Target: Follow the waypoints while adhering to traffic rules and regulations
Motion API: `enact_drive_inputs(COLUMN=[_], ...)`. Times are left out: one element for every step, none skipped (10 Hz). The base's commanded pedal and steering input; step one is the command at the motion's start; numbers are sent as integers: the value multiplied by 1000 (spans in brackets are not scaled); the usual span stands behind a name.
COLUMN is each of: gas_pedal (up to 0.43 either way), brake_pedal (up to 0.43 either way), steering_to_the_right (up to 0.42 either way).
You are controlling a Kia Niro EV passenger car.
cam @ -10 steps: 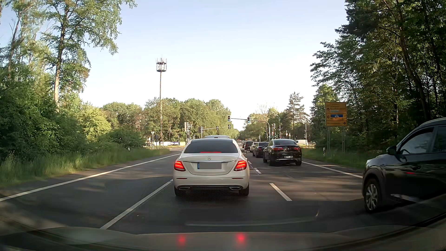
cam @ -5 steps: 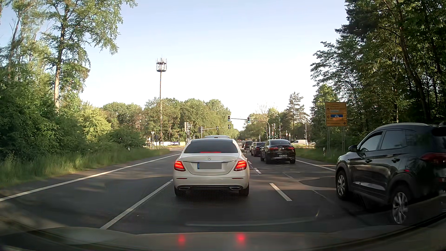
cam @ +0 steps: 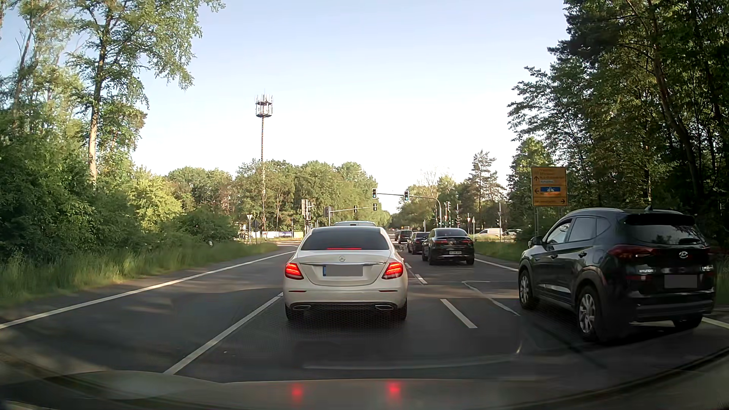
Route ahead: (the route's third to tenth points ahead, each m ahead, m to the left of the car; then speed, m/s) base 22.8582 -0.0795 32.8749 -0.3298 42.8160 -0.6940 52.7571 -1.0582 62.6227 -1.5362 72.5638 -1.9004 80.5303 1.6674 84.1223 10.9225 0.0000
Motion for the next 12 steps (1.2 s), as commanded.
enact_drive_inputs(gas_pedal=[0,0,0,0,0,0,0,0,0,0,0,0], brake_pedal=[0,0,0,0,0,0,0,0,0,0,0,0], steering_to_the_right=[-4,-5,-4,-4,-4,-4,-4,-5,-4,-4,-4,-4])
